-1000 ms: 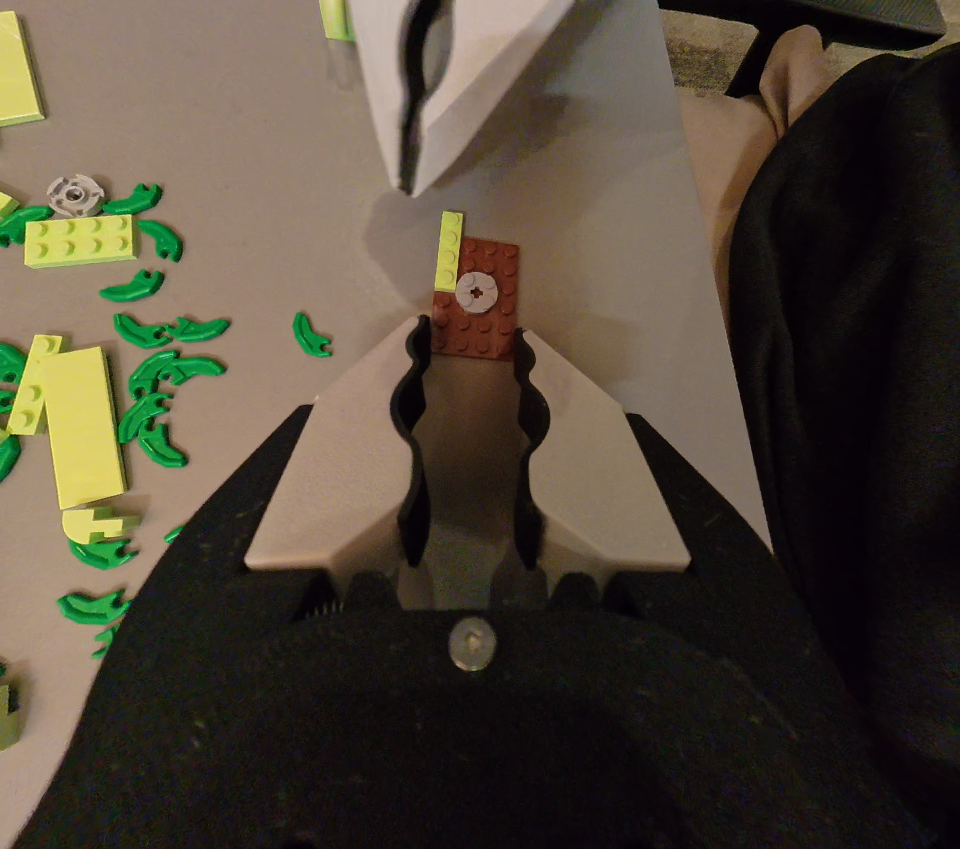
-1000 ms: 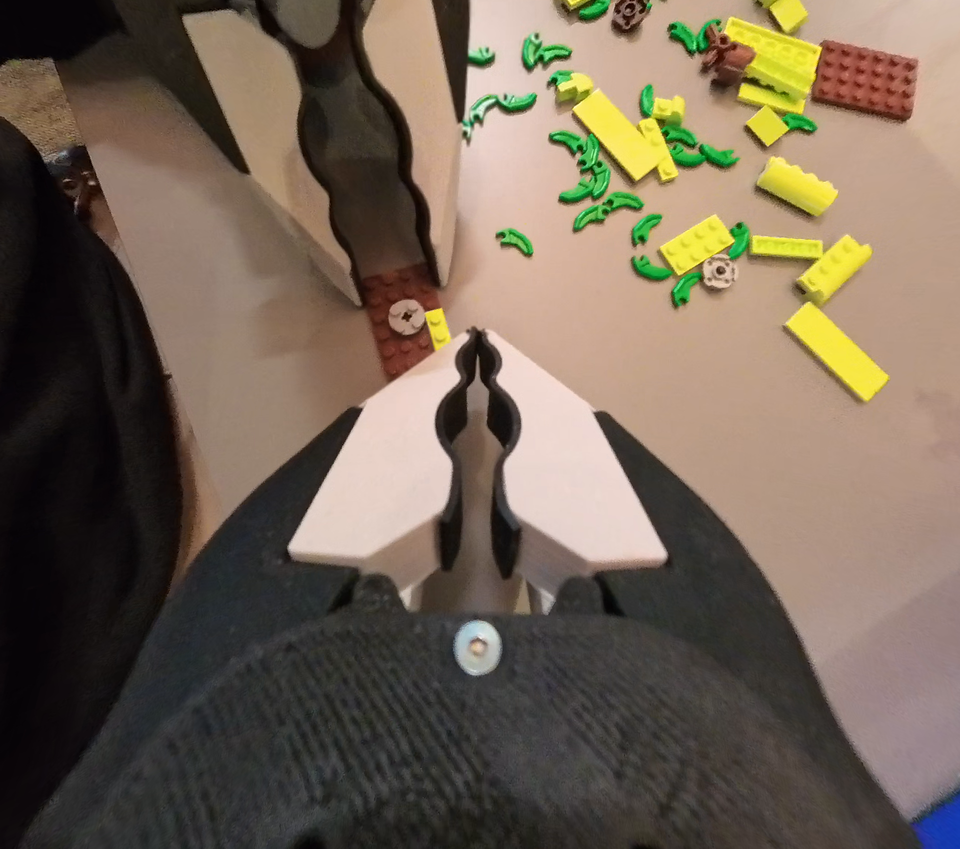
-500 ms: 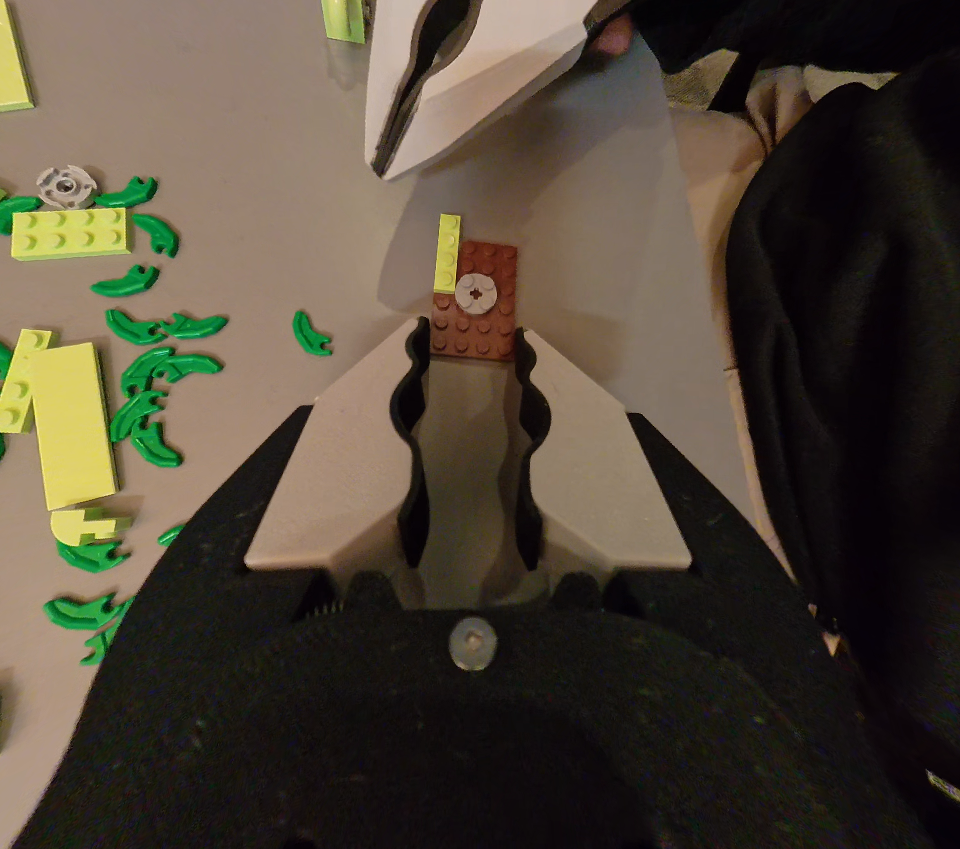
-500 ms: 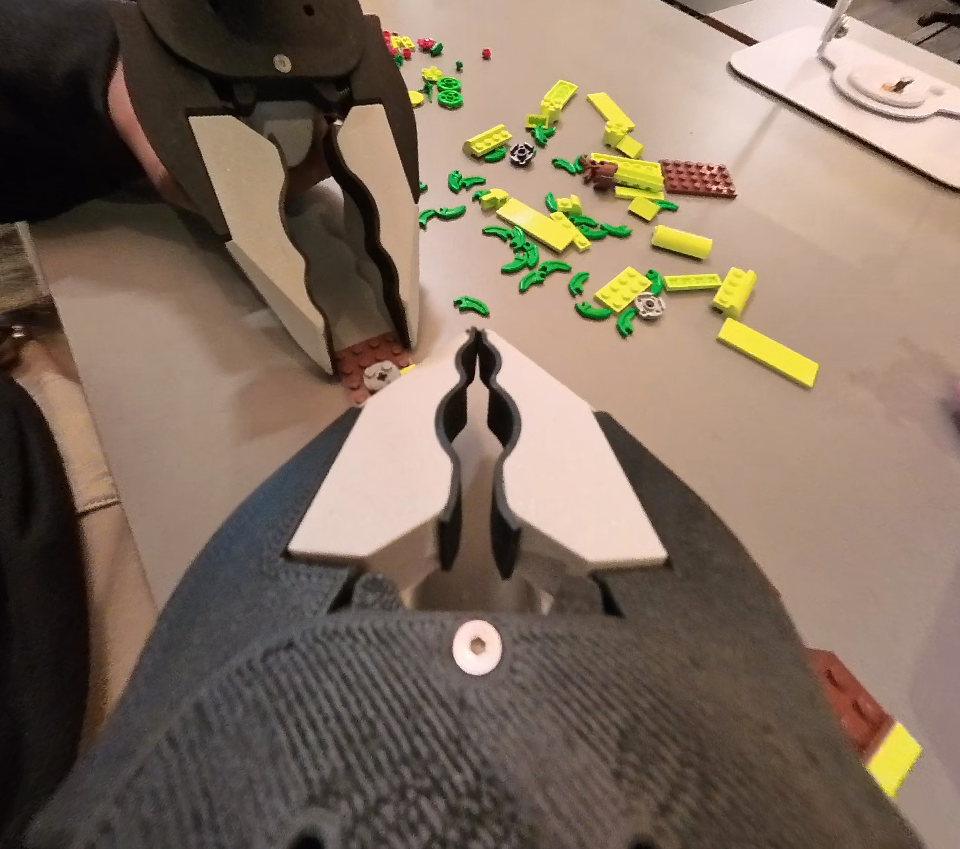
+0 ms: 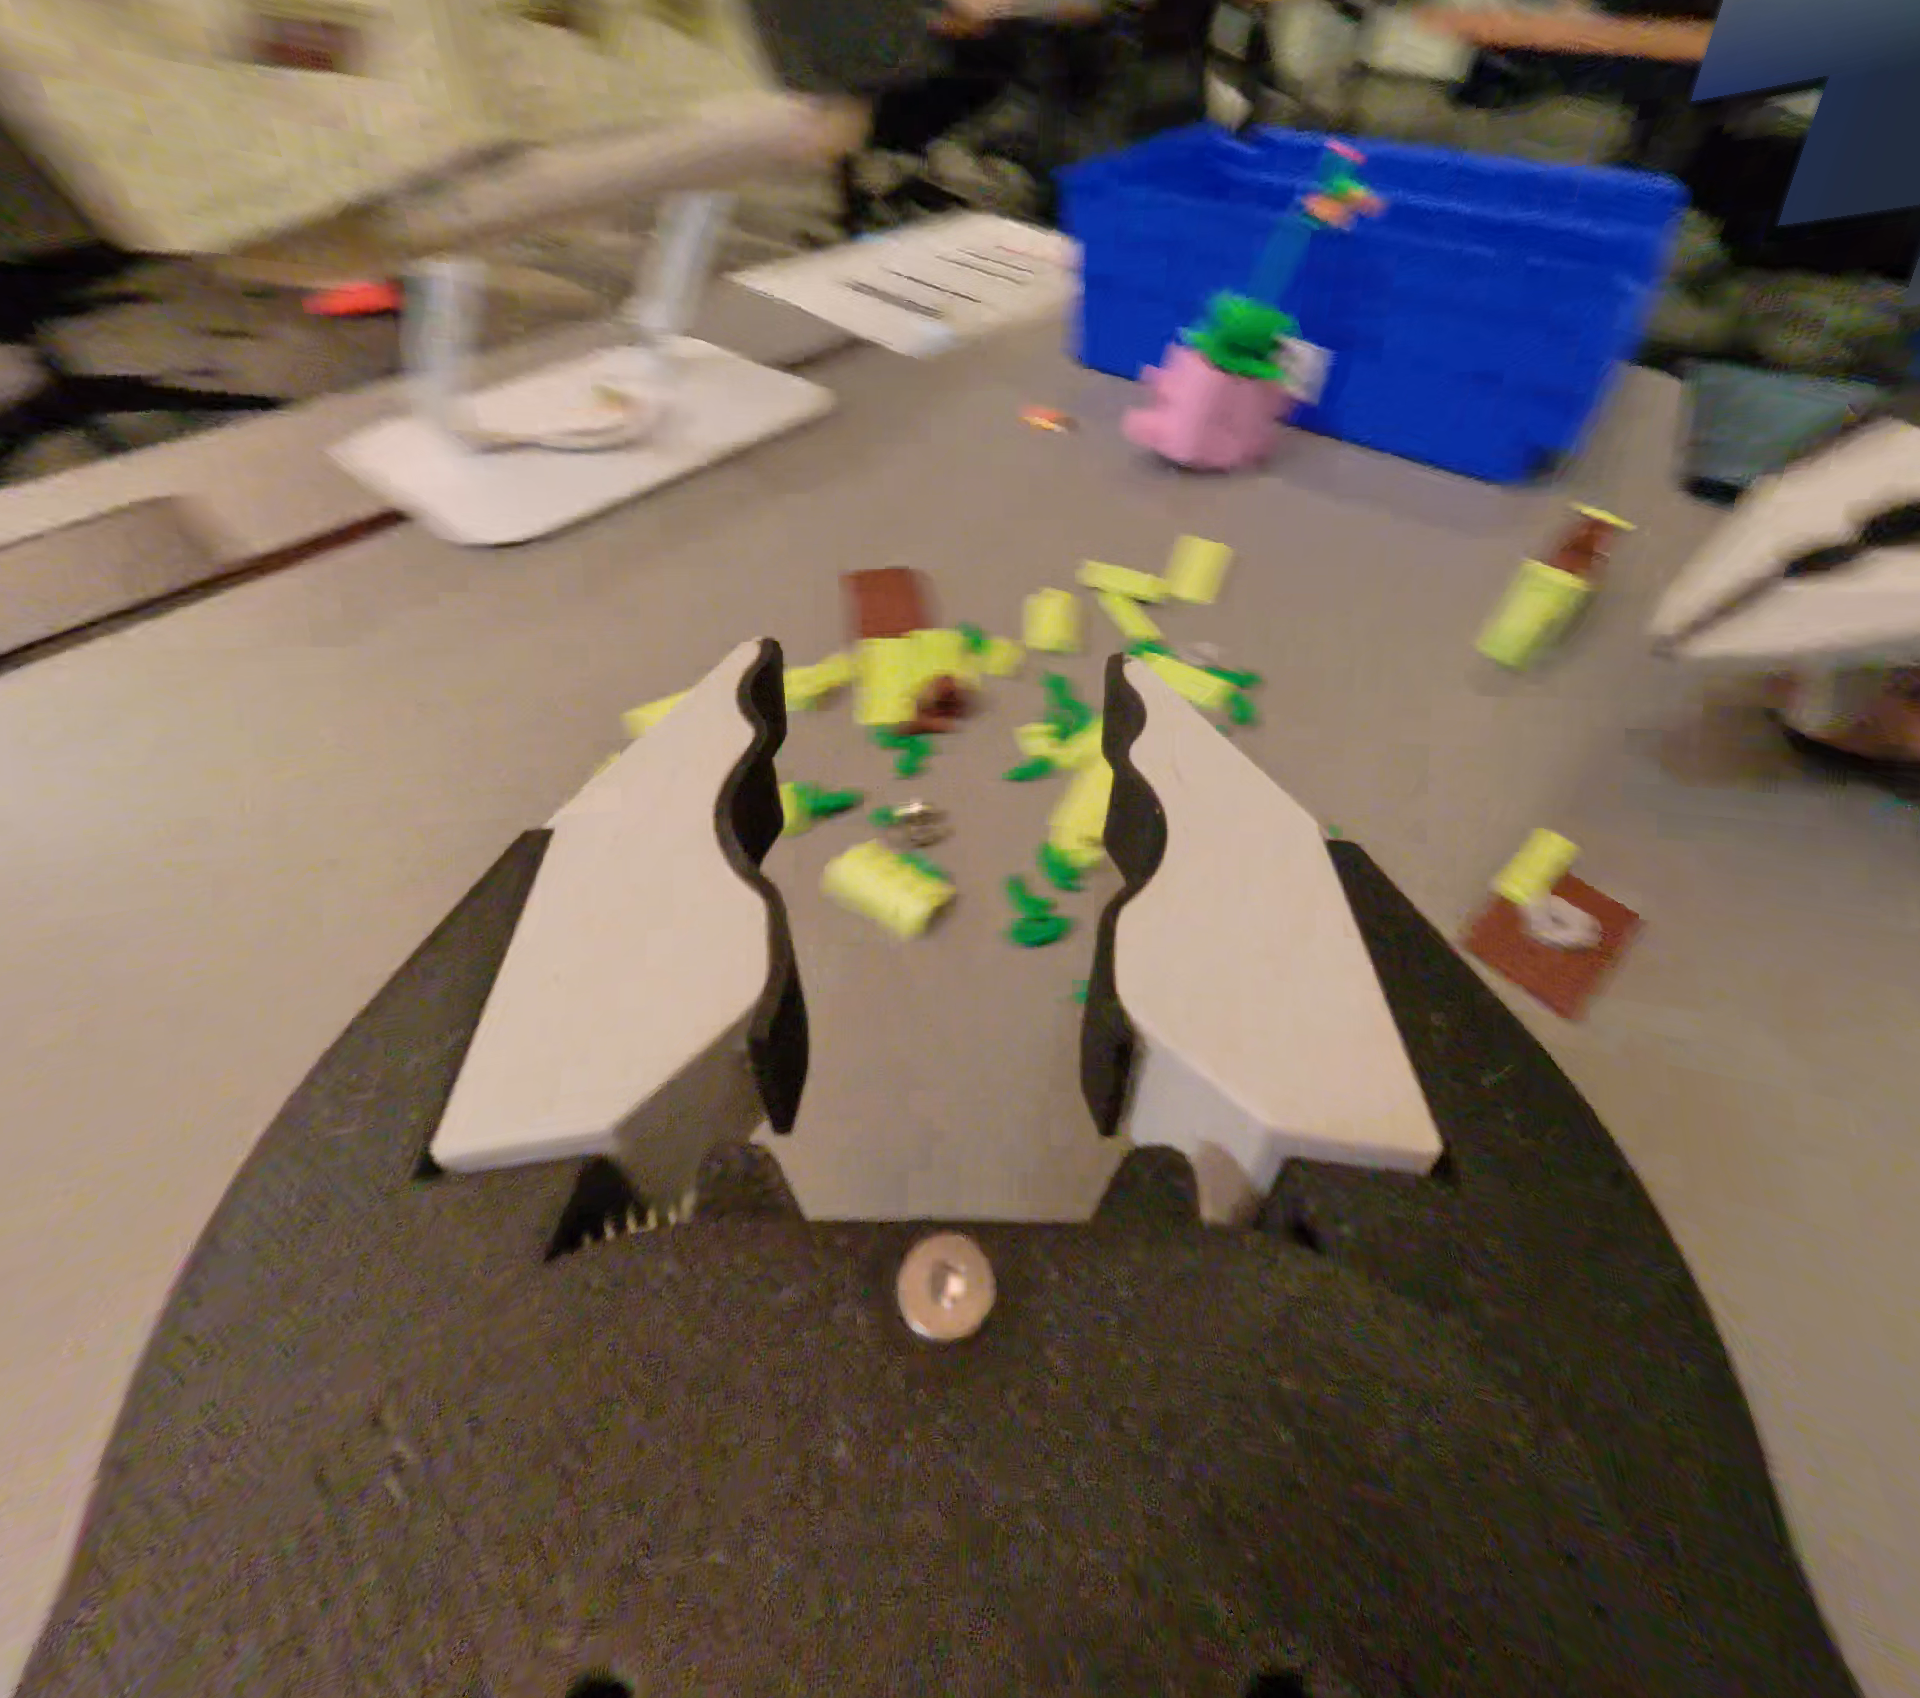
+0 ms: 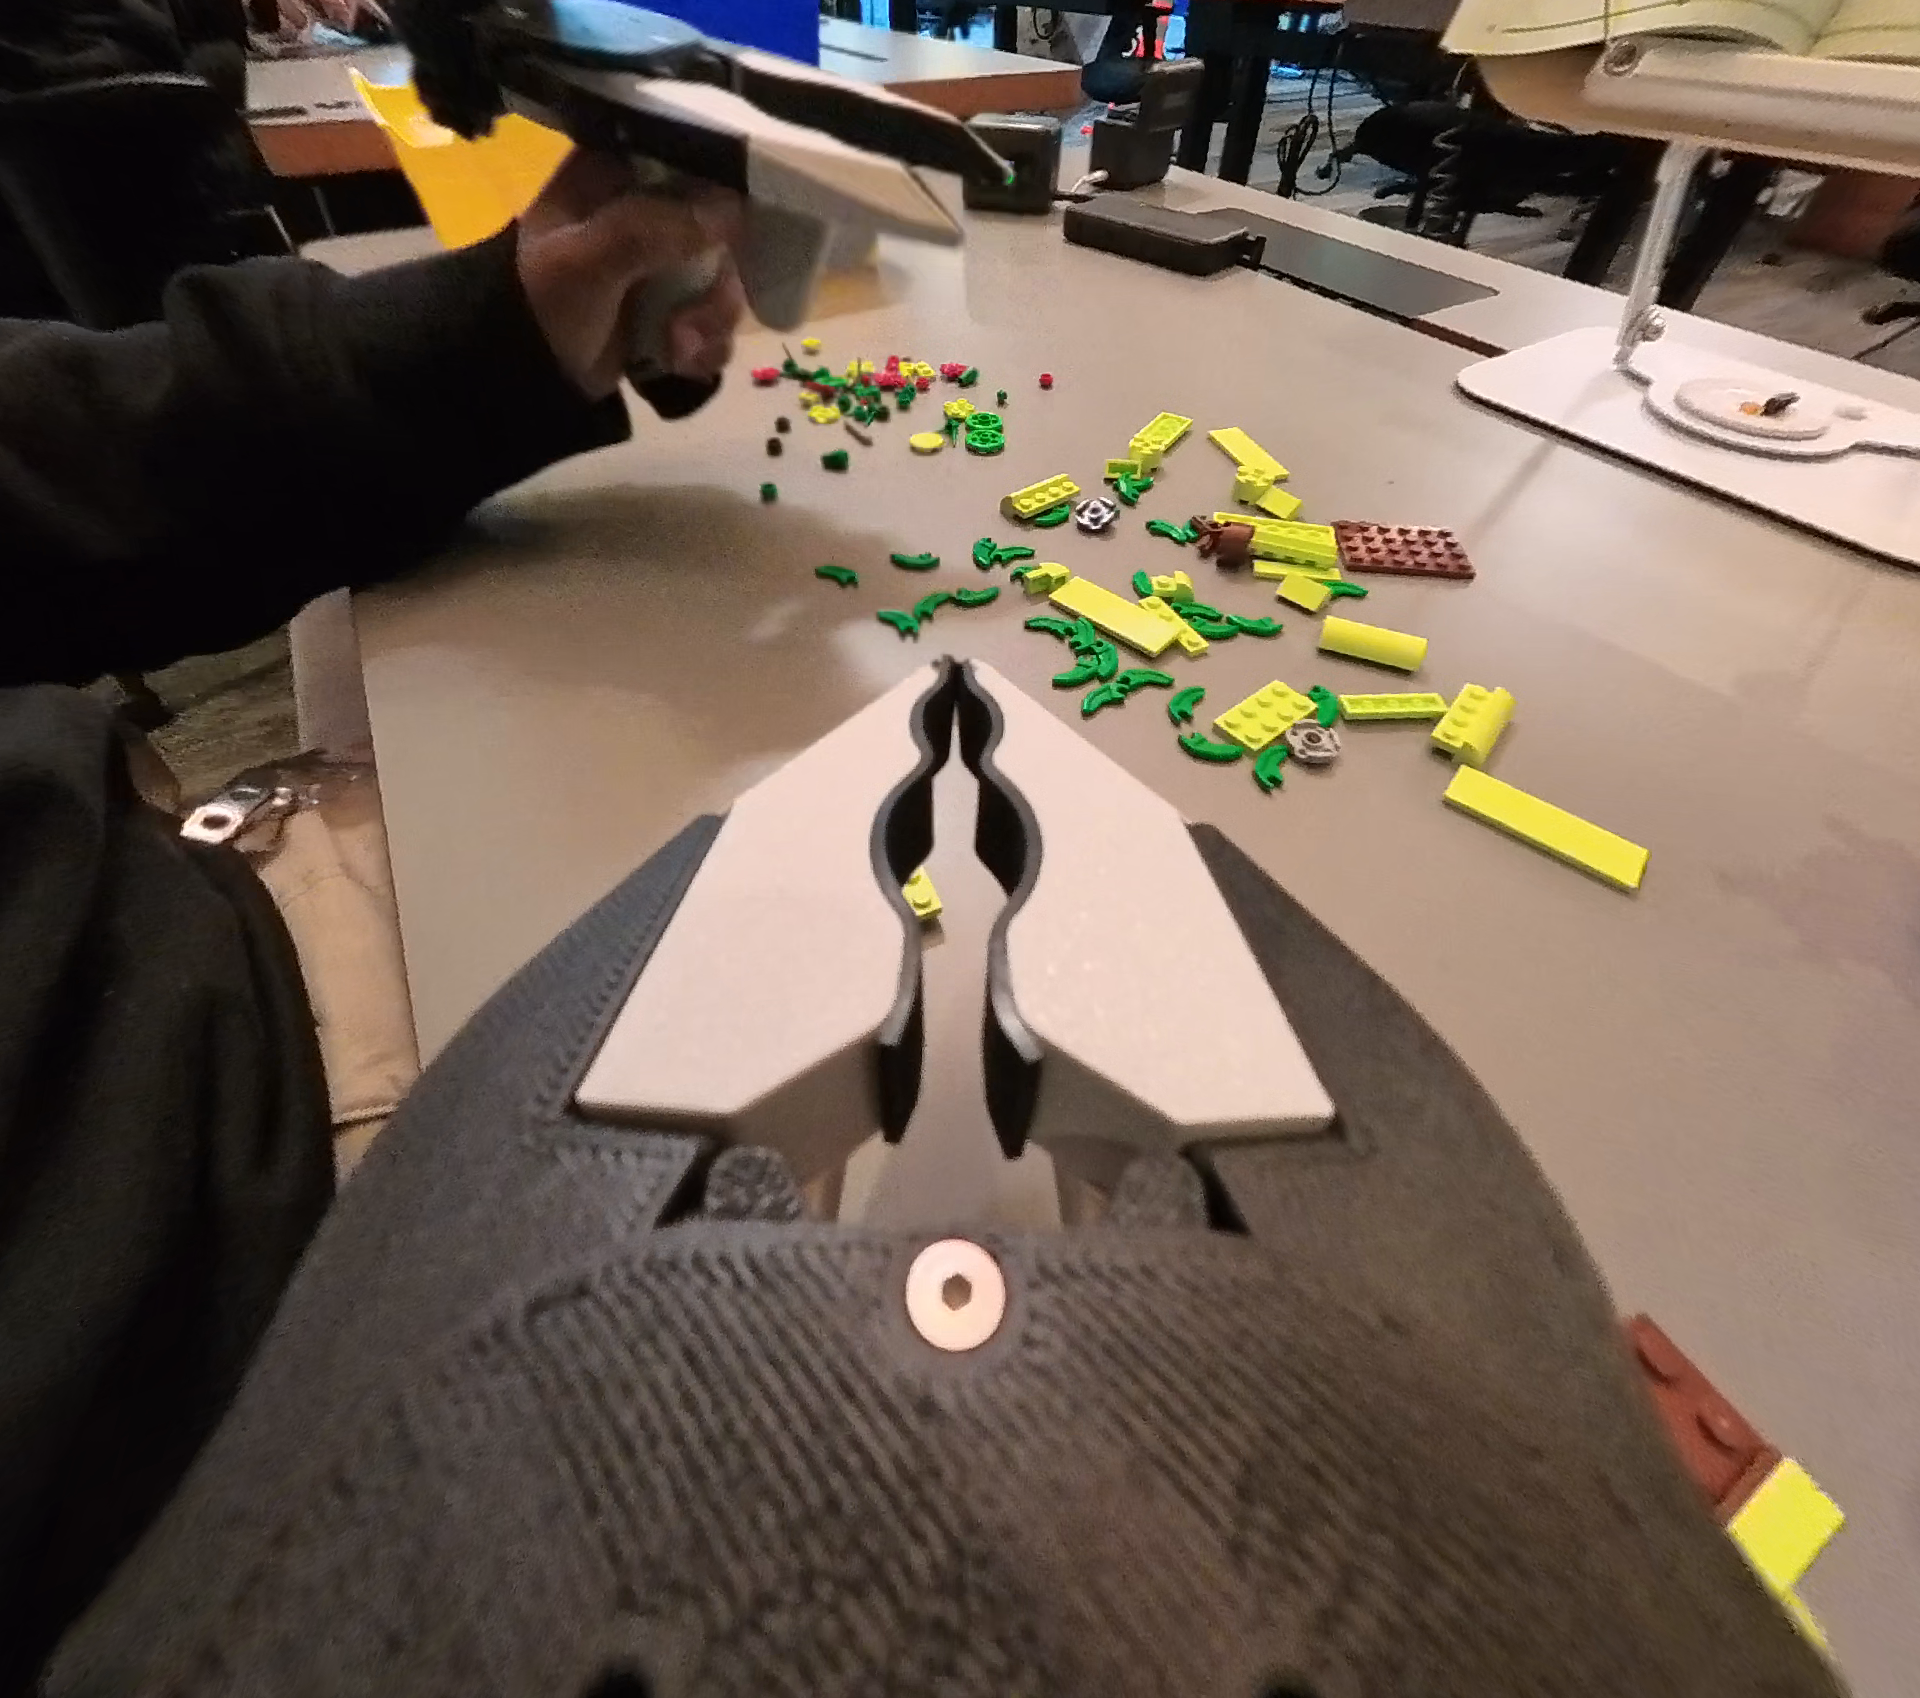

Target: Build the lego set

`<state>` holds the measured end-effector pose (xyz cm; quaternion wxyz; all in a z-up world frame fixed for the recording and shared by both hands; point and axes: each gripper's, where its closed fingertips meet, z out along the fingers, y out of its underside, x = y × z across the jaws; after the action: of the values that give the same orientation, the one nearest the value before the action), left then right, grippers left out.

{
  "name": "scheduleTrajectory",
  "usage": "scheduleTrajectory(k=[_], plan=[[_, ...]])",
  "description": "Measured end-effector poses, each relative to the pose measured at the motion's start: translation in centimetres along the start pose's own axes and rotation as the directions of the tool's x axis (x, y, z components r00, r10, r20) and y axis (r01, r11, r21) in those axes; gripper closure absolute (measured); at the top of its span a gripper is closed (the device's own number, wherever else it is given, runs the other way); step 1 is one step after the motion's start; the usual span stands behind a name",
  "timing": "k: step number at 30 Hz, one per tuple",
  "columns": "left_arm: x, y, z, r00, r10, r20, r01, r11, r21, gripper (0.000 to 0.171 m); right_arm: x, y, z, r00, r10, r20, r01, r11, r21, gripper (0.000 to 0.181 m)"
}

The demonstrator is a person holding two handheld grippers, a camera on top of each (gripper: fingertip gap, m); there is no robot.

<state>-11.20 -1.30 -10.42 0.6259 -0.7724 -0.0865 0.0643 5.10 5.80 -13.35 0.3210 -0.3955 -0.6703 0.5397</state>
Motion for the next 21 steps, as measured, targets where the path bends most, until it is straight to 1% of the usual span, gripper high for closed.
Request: scheduleTrajectory(k=[2, 3, 4, 5, 8, 10, 12, 14, 18, 21], plan=[[-3.9, 0.4, -3.0, 0.986, -0.043, 0.159, 0.037, 0.998, 0.041, 0.114, -0.1, 0.1, 0.1, 1.0, -0.011, -0.002, 0.011, 1.0, -0.007, 0.181], [-5.4, 1.1, -4.2, 0.972, -0.066, 0.226, 0.057, 0.997, 0.045, 0.119, -0.1, 0.1, 0.1, 1.0, -0.009, 0.0, 0.009, 1.0, -0.012, 0.181], [-6.7, 1.7, -5.2, 0.957, -0.093, 0.274, 0.082, 0.995, 0.051, 0.126, -0.1, 0.2, 0.2, 1.0, -0.003, 0.004, 0.003, 1.0, -0.019, 0.181], [-7.5, 2.0, -5.8, 0.949, -0.124, 0.291, 0.111, 0.992, 0.061, 0.133, 0.0, 0.3, 0.3, 1.0, 0.007, 0.008, -0.007, 1.0, -0.028, 0.179], [-8.6, 2.3, -6.0, 0.936, -0.216, 0.278, 0.197, 0.976, 0.095, 0.149, 0.5, 0.9, 0.8, 0.999, 0.051, 0.002, -0.05, 0.996, -0.072, 0.176], [-8.6, 2.9, -5.6, 0.935, -0.229, 0.272, 0.217, 0.973, 0.075, 0.171, 1.6, 1.5, 1.2, 0.995, 0.08, -0.061, -0.086, 0.99, -0.11, 0.178], [-8.5, 3.4, -5.1, 0.933, -0.221, 0.283, 0.217, 0.975, 0.048, 0.171, 2.4, 2.0, 1.5, 0.991, 0.078, -0.113, -0.093, 0.986, -0.139, 0.177], [-8.3, 3.8, -4.6, 0.938, -0.194, 0.288, 0.198, 0.98, 0.015, 0.171, 2.6, 1.9, 1.8, 0.991, 0.056, -0.121, -0.073, 0.987, -0.145, 0.177], [-7.9, 4.1, -4.1, 0.945, -0.134, 0.297, 0.149, 0.989, -0.026, 0.171, 2.9, 1.2, 2.0, 0.993, 0.045, -0.113, -0.056, 0.993, -0.099, 0.178], [-7.4, 3.9, -3.8, 0.951, -0.142, 0.274, 0.15, 0.989, -0.007, 0.171, 3.1, 0.6, 1.8, 0.993, 0.059, -0.104, -0.065, 0.996, -0.061, 0.178]])
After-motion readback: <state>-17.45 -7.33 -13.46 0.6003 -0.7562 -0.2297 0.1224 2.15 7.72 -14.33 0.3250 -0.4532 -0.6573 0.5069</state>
